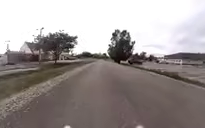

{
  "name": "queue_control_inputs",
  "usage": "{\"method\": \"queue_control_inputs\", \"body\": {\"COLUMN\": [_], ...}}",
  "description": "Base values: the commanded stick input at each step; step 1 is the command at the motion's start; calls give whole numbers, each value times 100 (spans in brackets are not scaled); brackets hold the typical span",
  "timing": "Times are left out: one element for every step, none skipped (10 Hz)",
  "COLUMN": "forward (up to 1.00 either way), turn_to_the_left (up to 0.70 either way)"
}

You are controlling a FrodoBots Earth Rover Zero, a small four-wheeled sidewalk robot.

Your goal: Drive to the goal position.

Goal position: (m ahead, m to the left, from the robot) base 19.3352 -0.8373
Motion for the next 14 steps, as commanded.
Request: {"method": "queue_control_inputs", "body": {"forward": [70,70,70,70,70,70,70,70,70,70,70,70,70,70], "turn_to_the_left": [0,0,0,0,0,0,16,34,27,4,0,0,0,0]}}
